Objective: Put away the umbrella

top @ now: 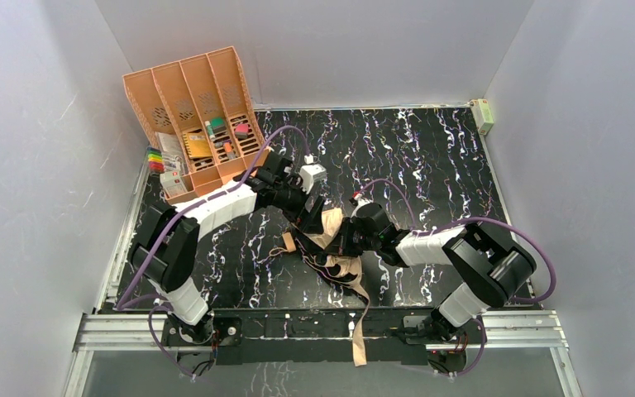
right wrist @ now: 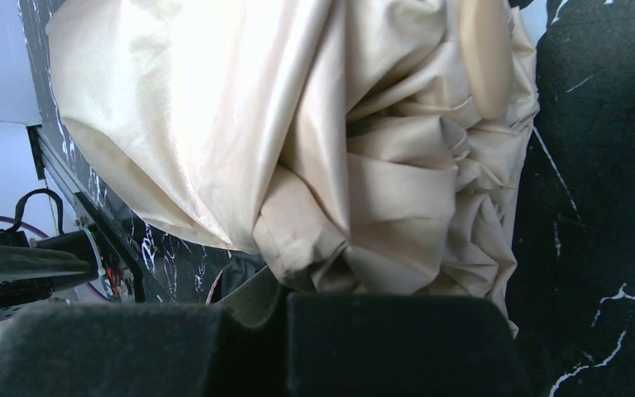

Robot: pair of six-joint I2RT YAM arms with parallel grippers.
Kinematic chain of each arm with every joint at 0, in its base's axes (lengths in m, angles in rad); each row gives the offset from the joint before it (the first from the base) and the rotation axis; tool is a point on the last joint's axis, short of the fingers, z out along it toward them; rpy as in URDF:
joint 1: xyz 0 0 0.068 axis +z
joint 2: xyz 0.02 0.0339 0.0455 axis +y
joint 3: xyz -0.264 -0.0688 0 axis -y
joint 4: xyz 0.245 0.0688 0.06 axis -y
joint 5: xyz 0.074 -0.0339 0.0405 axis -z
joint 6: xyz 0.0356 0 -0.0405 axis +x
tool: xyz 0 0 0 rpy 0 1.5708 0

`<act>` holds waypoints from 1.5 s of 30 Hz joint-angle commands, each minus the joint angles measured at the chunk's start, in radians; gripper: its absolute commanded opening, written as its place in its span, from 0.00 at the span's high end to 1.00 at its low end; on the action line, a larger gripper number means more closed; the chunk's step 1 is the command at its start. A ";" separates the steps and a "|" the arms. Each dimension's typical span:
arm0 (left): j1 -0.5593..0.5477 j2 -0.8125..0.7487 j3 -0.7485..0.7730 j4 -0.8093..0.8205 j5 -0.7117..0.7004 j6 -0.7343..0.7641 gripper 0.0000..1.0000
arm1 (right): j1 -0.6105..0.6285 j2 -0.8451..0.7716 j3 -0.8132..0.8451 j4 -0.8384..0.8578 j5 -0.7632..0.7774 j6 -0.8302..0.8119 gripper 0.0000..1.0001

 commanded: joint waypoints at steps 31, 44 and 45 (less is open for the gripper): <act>-0.130 0.093 -0.124 -0.037 -0.305 0.015 0.64 | -0.014 -0.053 -0.098 -0.120 -0.018 0.004 1.00; -0.132 0.084 -0.107 -0.035 -0.343 0.019 1.00 | -0.059 -0.424 0.015 -0.566 0.096 -0.152 0.74; -0.132 0.085 -0.103 -0.035 -0.346 0.017 1.00 | -0.078 -0.449 0.032 -0.590 0.104 -0.168 0.73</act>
